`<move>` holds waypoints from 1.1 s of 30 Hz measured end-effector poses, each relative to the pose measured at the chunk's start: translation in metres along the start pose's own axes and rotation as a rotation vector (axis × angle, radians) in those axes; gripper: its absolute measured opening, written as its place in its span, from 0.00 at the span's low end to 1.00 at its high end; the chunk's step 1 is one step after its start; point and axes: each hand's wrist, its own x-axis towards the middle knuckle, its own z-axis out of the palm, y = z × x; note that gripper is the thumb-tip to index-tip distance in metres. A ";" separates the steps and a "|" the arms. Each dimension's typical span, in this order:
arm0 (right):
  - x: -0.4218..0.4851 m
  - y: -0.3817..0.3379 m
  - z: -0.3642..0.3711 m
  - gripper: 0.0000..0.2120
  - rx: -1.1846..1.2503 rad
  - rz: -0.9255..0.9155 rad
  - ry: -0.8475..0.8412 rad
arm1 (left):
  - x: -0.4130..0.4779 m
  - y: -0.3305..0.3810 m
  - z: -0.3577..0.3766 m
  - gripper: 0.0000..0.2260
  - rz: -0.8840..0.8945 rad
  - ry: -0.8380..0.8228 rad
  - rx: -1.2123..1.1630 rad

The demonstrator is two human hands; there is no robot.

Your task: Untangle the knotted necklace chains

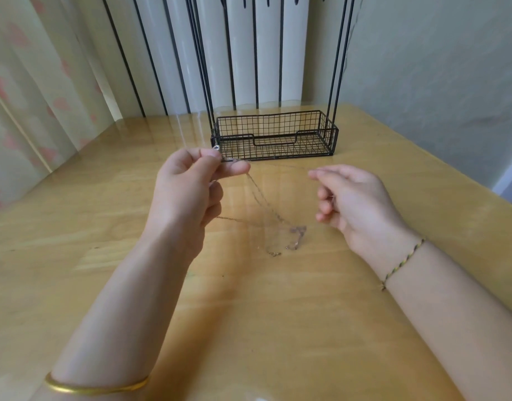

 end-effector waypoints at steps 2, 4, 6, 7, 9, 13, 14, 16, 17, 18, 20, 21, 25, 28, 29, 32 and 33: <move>0.001 -0.004 -0.001 0.08 0.335 0.170 0.025 | 0.001 -0.001 -0.002 0.06 -0.037 0.017 -0.043; 0.001 -0.005 -0.001 0.11 0.444 0.245 0.032 | 0.002 -0.002 -0.001 0.06 -0.071 0.018 -0.088; 0.001 -0.005 -0.001 0.13 0.379 0.247 0.025 | 0.002 -0.004 0.000 0.07 -0.111 0.004 -0.154; 0.001 -0.004 0.000 0.14 0.317 0.220 0.027 | 0.002 -0.004 0.001 0.08 -0.126 -0.002 -0.191; 0.000 -0.003 0.000 0.15 0.176 0.134 0.038 | 0.002 -0.004 0.003 0.08 -0.131 0.003 -0.256; -0.002 -0.001 0.001 0.13 -0.019 0.052 -0.030 | 0.001 -0.004 0.004 0.08 -0.058 0.061 -0.200; -0.003 0.000 0.002 0.12 -0.074 0.055 -0.058 | 0.001 -0.004 0.005 0.08 -0.035 0.077 -0.154; -0.003 0.002 0.003 0.12 -0.165 0.059 -0.101 | 0.001 -0.004 0.006 0.08 0.001 0.105 -0.074; -0.003 0.003 0.003 0.12 -0.197 0.057 -0.116 | 0.000 -0.004 0.007 0.08 0.013 0.114 -0.044; -0.004 0.003 0.003 0.12 -0.223 0.050 -0.125 | -0.001 -0.004 0.008 0.08 0.026 0.119 -0.018; -0.004 0.004 0.003 0.12 -0.261 0.033 -0.135 | -0.002 -0.005 0.009 0.07 0.059 0.124 0.032; -0.004 0.004 0.003 0.12 -0.274 0.028 -0.145 | -0.002 -0.006 0.010 0.07 0.078 0.122 0.059; -0.007 0.004 0.004 0.11 -0.297 0.037 -0.210 | -0.005 -0.006 0.011 0.06 0.095 0.080 0.101; -0.010 0.003 0.007 0.08 -0.276 0.038 -0.235 | -0.009 -0.003 0.014 0.06 0.040 -0.009 0.039; -0.011 0.003 0.007 0.09 -0.280 0.019 -0.232 | -0.011 -0.002 0.015 0.07 0.022 -0.040 0.022; -0.011 0.004 0.005 0.13 -0.390 -0.087 -0.225 | -0.015 0.001 0.017 0.08 -0.030 -0.096 -0.021; -0.011 0.004 0.003 0.15 -0.458 -0.129 -0.229 | -0.016 0.002 0.017 0.08 -0.043 -0.107 -0.033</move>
